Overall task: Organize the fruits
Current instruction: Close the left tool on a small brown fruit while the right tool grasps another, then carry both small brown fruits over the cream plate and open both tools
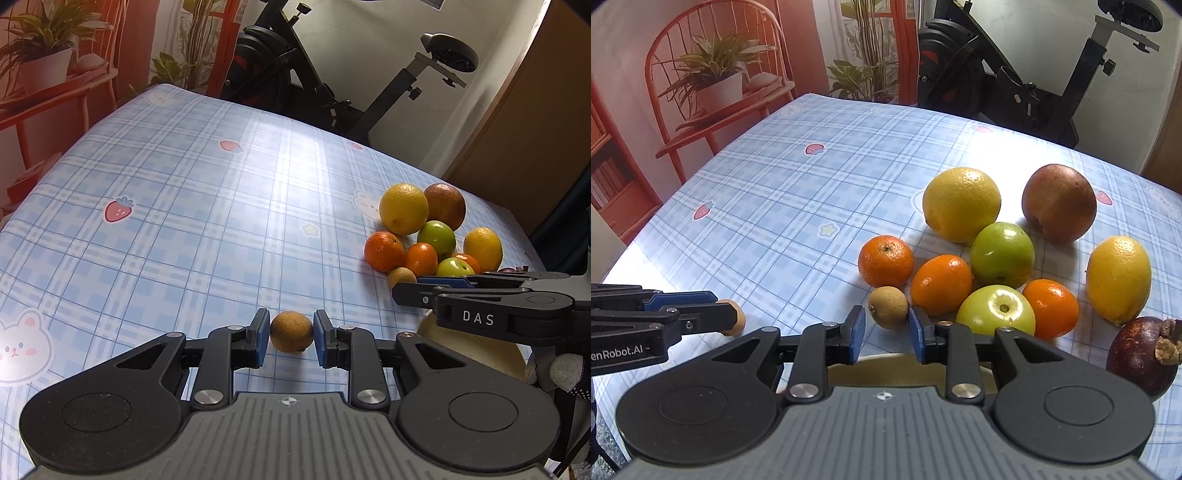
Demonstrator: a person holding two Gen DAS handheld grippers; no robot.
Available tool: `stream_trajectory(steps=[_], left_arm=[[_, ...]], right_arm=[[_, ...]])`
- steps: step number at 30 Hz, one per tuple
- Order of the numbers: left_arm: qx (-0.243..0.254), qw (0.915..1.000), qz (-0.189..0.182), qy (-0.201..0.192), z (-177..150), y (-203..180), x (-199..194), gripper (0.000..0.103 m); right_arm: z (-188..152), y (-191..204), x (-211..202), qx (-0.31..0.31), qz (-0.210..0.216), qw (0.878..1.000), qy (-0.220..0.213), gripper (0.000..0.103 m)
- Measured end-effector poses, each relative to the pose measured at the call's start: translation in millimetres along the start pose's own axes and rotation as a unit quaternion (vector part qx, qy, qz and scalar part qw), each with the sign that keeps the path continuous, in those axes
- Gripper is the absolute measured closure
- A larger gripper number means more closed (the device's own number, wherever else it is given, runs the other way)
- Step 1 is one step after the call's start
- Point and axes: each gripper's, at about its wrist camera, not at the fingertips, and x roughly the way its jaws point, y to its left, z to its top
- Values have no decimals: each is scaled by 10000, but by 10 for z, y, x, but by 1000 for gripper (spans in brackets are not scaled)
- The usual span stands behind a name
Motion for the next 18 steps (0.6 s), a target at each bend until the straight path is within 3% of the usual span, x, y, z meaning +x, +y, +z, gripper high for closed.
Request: stream_trajectory(steps=[18], left_arm=[[69,9999,74,-76,-16,-5,-22,76]], right_arm=[[0,60,49,-92,257,9996,13,74]])
